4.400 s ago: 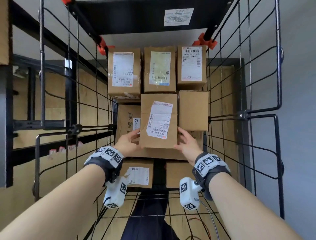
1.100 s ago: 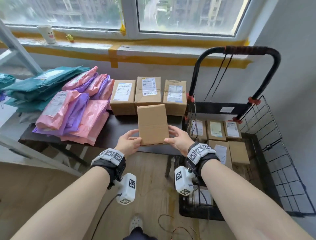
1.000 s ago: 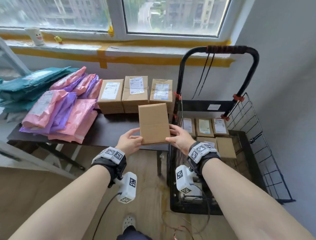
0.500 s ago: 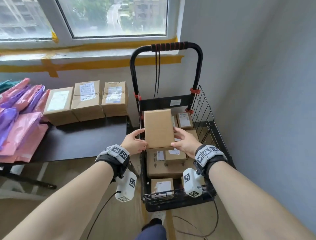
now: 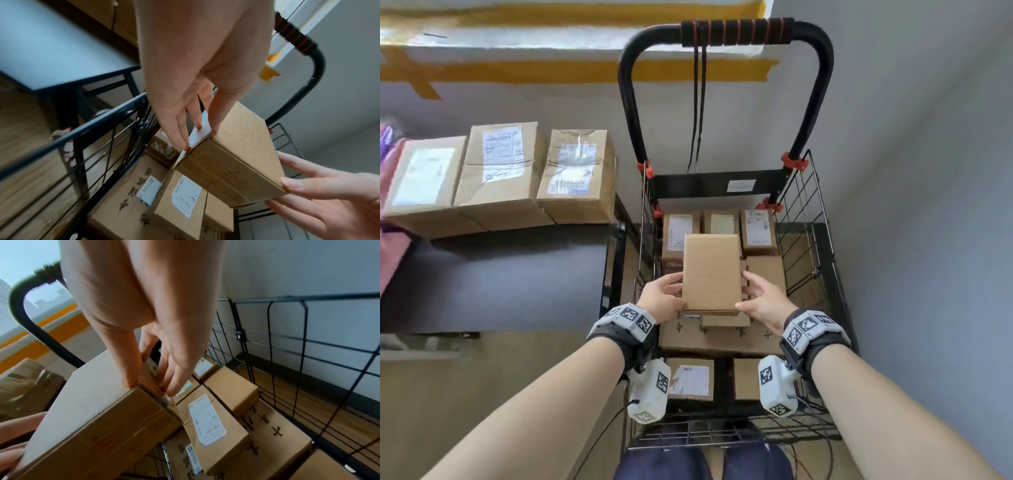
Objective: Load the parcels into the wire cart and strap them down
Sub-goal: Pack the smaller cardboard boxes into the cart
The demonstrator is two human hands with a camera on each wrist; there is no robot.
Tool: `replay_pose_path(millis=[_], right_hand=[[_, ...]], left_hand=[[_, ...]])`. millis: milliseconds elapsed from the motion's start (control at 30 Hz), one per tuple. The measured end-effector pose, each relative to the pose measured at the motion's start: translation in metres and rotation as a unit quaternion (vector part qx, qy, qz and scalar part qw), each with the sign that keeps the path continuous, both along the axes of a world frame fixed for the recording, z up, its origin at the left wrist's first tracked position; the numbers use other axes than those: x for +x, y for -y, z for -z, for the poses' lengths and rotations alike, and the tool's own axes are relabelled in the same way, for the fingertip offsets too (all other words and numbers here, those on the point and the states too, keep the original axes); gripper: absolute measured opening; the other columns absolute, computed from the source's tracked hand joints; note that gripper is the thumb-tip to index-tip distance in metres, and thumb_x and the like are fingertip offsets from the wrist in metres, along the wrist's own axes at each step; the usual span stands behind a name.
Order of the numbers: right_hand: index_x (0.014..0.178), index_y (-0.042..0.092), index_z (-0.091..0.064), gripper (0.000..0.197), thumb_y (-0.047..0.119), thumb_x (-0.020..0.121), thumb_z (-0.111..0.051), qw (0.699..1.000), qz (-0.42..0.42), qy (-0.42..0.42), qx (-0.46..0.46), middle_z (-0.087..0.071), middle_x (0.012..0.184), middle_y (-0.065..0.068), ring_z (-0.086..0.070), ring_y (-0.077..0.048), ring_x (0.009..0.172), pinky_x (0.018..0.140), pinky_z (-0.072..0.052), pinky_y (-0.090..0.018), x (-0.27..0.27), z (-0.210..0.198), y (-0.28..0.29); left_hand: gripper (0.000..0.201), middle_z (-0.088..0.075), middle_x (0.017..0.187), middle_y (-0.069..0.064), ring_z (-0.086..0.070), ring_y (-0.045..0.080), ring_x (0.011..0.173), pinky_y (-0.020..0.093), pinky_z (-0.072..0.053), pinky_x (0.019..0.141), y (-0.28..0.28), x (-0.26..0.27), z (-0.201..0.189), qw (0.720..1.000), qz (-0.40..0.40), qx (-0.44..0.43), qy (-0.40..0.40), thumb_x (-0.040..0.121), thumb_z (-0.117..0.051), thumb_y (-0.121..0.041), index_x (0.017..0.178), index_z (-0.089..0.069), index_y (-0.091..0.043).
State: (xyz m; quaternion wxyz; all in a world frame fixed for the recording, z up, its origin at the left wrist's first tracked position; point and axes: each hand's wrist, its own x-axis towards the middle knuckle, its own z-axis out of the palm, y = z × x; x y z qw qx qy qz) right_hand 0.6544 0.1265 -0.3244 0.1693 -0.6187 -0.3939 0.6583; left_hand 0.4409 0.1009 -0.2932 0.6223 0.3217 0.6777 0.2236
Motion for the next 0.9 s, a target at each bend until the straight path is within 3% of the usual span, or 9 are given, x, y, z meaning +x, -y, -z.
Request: replay_pose_path(millis=[133,200,400,567,767,833,900], right_hand=[[0.146,0.022,-0.032,0.081,-0.014,0.079,-0.061,0.998,-0.035,-0.023,-0.038,-0.042,0.145,-0.012,-0.042,-0.027,0.132,0.105,-0.042,-0.048,0.0,0.043,-0.026],[0.145,0.02,-0.033,0.08,-0.017,0.079,-0.059,0.996,-0.052,-0.032,-0.058,-0.043,0.144,-0.013,-0.043,-0.028,0.131,0.104,-0.043,-0.046,-0.002,0.06,-0.036],[0.146,0.017,-0.03,0.08,-0.018,0.08,-0.057,0.99,-0.088,-0.045,-0.099,-0.039,0.146,-0.017,-0.039,-0.027,0.135,0.11,-0.035,-0.046,-0.018,0.118,-0.057],[0.146,0.018,-0.031,0.078,-0.018,0.081,-0.056,0.989,-0.098,-0.046,-0.103,-0.041,0.145,-0.016,-0.039,-0.025,0.135,0.109,-0.037,-0.043,-0.028,0.158,-0.063],[0.145,0.015,-0.035,0.076,-0.014,0.08,-0.062,0.988,-0.105,-0.042,-0.104,-0.044,0.142,-0.015,-0.045,-0.015,0.123,0.106,-0.04,-0.039,-0.034,0.189,-0.065],[0.144,0.014,-0.035,0.076,-0.01,0.079,-0.065,0.987,-0.114,-0.037,-0.11,-0.046,0.14,-0.017,-0.048,-0.019,0.123,0.101,-0.045,-0.039,-0.038,0.194,-0.068],[0.144,0.013,-0.034,0.076,-0.01,0.08,-0.065,0.984,-0.118,-0.033,-0.129,-0.048,0.138,-0.019,-0.05,-0.026,0.122,0.087,-0.051,-0.033,-0.043,0.197,-0.071]], left_hand=[[0.065,-0.052,0.137,0.009,-0.057,0.019,0.106,0.031,-0.052,0.084,-0.009,0.007,0.039,0.999,-0.037,-0.014,-0.036,0.084,-0.053,0.013,0.141,-0.041,-0.017],[0.064,-0.054,0.135,0.01,-0.057,0.022,0.113,0.033,-0.052,0.089,-0.013,0.012,0.059,0.995,-0.057,-0.026,-0.072,0.083,-0.053,0.012,0.14,-0.042,-0.016],[0.066,-0.053,0.136,0.008,-0.051,0.024,0.123,0.037,-0.046,0.101,-0.027,0.024,0.115,0.98,-0.088,-0.066,-0.168,0.083,-0.054,0.007,0.142,-0.038,-0.017],[0.062,-0.05,0.139,0.005,-0.047,0.021,0.127,0.026,-0.04,0.095,-0.026,0.027,0.154,0.965,-0.135,-0.073,-0.211,0.086,-0.049,0.008,0.141,-0.038,-0.017],[0.062,-0.049,0.139,0.005,-0.046,0.022,0.128,0.033,-0.04,0.102,-0.024,0.026,0.19,0.959,-0.159,-0.093,-0.215,0.087,-0.049,0.006,0.141,-0.037,-0.021],[0.06,-0.051,0.137,0.007,-0.05,0.025,0.124,0.038,-0.044,0.103,-0.027,0.021,0.198,0.955,-0.159,-0.097,-0.231,0.087,-0.049,0.003,0.141,-0.038,-0.022],[0.057,-0.051,0.136,0.008,-0.051,0.026,0.122,0.041,-0.045,0.102,-0.028,0.017,0.202,0.954,-0.149,-0.094,-0.244,0.087,-0.049,0.0,0.139,-0.04,-0.022]])
